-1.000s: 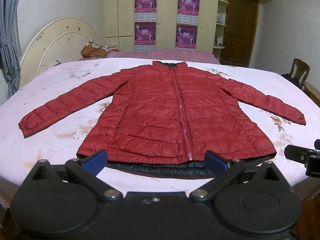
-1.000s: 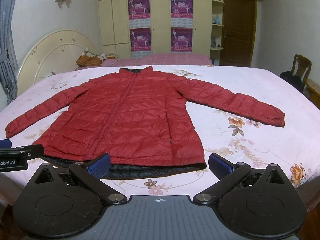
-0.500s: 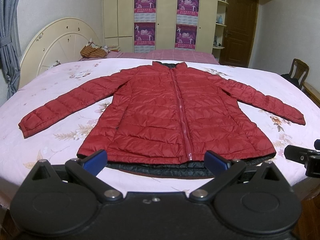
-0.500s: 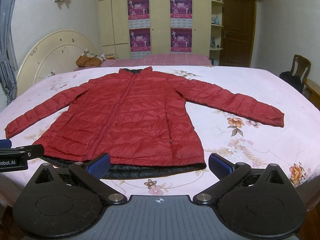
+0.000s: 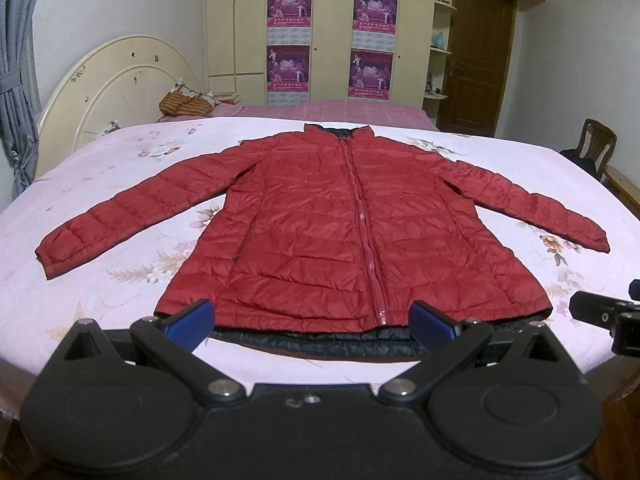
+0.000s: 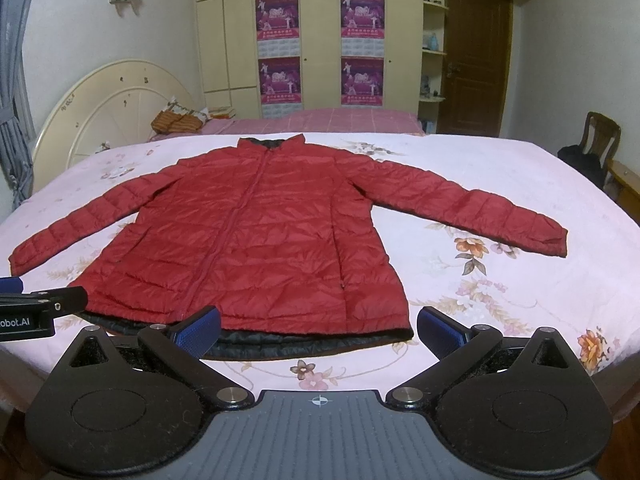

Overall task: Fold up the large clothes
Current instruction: 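Move the right tool toward the cuff of the jacket sleeve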

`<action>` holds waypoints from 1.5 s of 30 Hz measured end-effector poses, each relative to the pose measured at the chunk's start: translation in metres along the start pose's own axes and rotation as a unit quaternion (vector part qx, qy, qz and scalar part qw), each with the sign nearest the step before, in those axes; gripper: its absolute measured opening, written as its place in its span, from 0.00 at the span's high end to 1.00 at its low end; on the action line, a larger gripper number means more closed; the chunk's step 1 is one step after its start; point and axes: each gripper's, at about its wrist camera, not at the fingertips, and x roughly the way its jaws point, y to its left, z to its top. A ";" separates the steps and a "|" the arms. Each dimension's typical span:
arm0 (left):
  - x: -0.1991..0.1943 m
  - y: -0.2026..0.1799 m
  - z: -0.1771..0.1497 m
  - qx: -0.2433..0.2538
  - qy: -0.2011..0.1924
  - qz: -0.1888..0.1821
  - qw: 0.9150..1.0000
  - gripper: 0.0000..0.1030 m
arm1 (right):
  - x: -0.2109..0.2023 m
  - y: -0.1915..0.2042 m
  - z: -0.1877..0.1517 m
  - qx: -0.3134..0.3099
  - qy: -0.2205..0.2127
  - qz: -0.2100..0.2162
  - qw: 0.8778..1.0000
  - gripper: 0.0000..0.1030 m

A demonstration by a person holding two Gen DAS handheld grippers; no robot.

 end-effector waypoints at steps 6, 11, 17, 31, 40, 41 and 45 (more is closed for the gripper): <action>0.000 0.003 0.002 0.001 0.000 -0.002 1.000 0.00 | 0.000 0.001 0.001 0.001 0.000 0.000 1.000 0.00; 0.005 0.005 0.005 0.002 0.002 -0.003 1.000 0.00 | 0.003 0.000 0.003 0.002 -0.001 -0.005 1.000 0.00; 0.019 0.006 0.013 0.006 0.001 -0.002 1.000 0.00 | 0.017 -0.009 0.011 0.010 0.000 -0.020 1.000 0.00; 0.075 -0.002 0.045 0.024 0.013 -0.012 1.000 0.00 | 0.068 -0.034 0.036 0.034 0.009 -0.054 0.998 0.00; 0.125 -0.005 0.077 0.029 0.018 -0.027 0.999 0.00 | 0.112 -0.049 0.064 0.048 0.015 -0.077 0.996 0.00; 0.130 -0.006 0.081 0.029 0.017 -0.030 0.999 0.00 | 0.116 -0.050 0.068 0.049 0.014 -0.081 0.995 0.00; 0.150 -0.005 0.094 0.029 0.016 -0.047 0.998 0.00 | 0.133 -0.054 0.081 0.058 0.013 -0.092 0.994 0.00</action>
